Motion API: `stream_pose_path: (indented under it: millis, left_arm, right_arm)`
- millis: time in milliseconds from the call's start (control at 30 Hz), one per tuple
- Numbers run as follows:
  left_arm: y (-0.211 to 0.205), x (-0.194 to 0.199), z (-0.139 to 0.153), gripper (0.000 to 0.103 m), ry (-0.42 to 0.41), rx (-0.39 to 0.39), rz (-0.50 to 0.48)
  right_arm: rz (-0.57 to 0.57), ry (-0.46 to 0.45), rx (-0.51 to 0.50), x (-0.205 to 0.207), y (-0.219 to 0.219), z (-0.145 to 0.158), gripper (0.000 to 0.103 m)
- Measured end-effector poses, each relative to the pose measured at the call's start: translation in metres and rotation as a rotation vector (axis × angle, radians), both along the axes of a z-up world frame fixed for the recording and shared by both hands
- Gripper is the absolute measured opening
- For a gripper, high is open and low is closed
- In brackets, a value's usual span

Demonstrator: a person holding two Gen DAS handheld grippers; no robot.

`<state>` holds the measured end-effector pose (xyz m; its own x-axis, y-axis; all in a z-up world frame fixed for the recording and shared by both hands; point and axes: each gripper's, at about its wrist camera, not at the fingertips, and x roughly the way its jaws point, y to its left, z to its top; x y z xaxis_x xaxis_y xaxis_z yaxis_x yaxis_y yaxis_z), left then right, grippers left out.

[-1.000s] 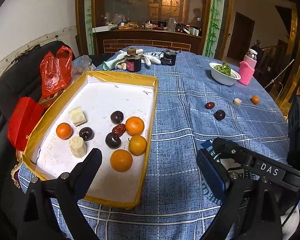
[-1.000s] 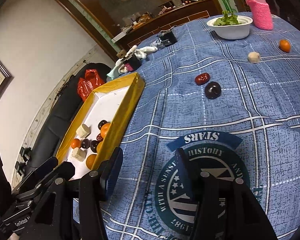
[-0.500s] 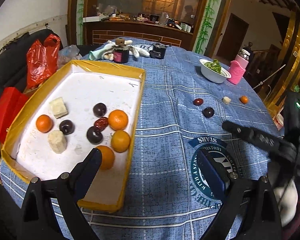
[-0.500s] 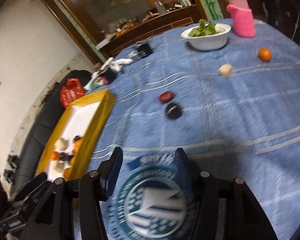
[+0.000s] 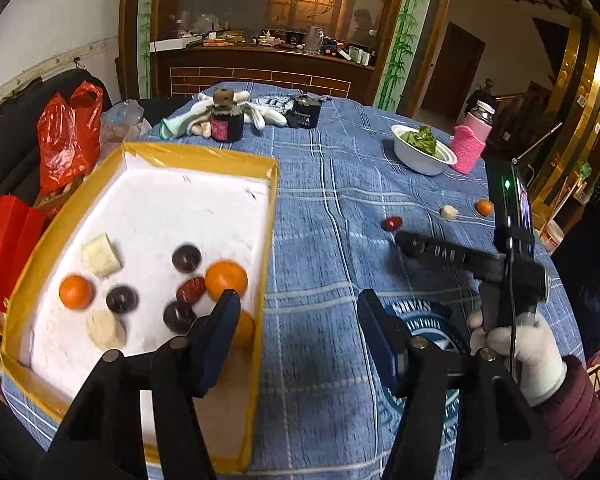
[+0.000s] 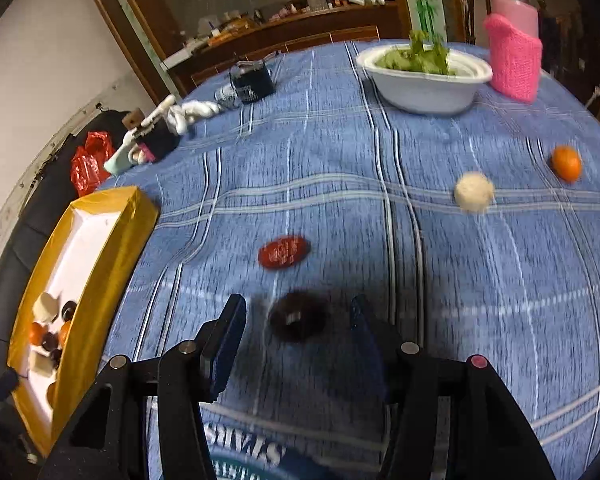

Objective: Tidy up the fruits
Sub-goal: 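Grasp the dark plum with the right tool while the left tool grasps the red date, then carry the plum and date over the tray and open both tools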

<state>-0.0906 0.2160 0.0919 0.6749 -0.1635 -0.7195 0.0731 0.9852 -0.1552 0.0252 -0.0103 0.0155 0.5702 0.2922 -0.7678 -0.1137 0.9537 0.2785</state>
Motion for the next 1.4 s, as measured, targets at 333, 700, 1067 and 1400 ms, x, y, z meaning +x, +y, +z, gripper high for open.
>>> stream_pose_path:
  millis: [333, 700, 1067, 1400]
  left_arm:
    - [-0.046, 0.057, -0.004, 0.063, 0.043, 0.025, -0.124]
    - [-0.136, 0.143, -0.054, 0.063, 0.127, 0.130, -0.288]
    - [-0.157, 0.161, -0.080, 0.023, 0.144, 0.191, -0.321]
    - [-0.082, 0.114, -0.029, 0.023, 0.082, -0.022, -0.183]
  right_arm:
    - [0.004, -0.040, 0.083, -0.015, -0.028, 0.008, 0.029]
    - [-0.129, -0.022, 0.281, -0.021, -0.092, 0.004, 0.029]
    - [-0.101, -0.060, 0.261, -0.023, -0.082, 0.012, 0.030]
    - [-0.042, -0.059, 0.334, -0.022, -0.076, 0.009, 0.030]
